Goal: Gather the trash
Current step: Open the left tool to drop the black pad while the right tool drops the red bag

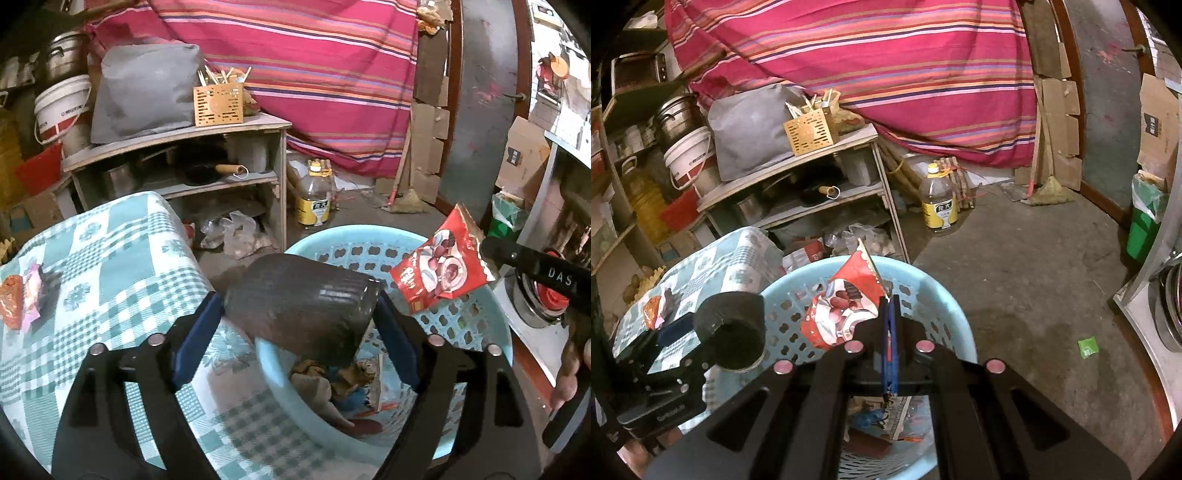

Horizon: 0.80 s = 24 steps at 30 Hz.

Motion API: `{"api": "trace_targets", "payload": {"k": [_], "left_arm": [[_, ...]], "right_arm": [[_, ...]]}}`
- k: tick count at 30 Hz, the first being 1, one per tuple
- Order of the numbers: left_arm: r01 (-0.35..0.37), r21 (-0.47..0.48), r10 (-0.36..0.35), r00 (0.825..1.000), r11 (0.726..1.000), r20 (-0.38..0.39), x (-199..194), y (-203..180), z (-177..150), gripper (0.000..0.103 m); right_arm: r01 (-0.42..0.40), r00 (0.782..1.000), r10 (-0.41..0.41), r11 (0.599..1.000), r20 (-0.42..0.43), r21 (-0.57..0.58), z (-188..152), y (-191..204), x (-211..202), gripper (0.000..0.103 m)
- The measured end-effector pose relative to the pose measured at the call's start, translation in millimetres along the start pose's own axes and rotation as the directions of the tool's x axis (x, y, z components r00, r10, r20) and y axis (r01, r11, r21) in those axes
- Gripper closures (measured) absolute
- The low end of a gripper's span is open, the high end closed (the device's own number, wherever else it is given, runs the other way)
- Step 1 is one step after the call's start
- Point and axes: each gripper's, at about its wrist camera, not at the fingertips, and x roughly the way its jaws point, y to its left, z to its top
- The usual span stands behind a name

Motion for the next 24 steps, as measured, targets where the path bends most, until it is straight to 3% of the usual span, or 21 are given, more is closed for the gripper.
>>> {"api": "trace_targets", "payload": {"k": [9,18,19,20,21,24], "left_arm": [[-0.045,-0.061,0.046,0.999,0.997,0.028,-22.1,33.6,2.2,0.013],[-0.147,-0.088,0.151,0.988,0.985,0.036,-45.2,78.8,-1.8,0.011],[-0.163,-0.095,0.167,0.985,0.982,0.037,-49.0,86.6,-3.3,0.010],[-0.178,-0.104,0.183,0.982,0.978,0.037,-53.4,95.4,-4.8,0.010],[-0.191,-0.115,0.197,0.980,0.975,0.038,-58.0,104.7,-6.9,0.010],[-0.233,-0.143,0.239,0.971,0.962,0.027,-66.7,129.2,-11.8,0.009]], "right_arm": [[-0.009,1.000,0.008,0.999,-0.018,-0.032,-3.6,15.9,5.4,0.102],[0.028,0.997,-0.035,0.995,-0.074,-0.095,-8.3,42.5,17.8,0.096],[0.030,0.996,-0.038,0.995,-0.083,-0.096,-8.8,45.1,19.7,0.089],[0.035,0.995,-0.043,0.995,-0.089,-0.096,-9.9,49.3,21.7,0.059],[0.039,0.995,-0.047,0.995,-0.083,-0.096,-10.8,51.9,21.5,0.036],[0.050,0.996,-0.058,0.991,-0.064,-0.121,-10.6,68.6,18.7,0.036]]}}
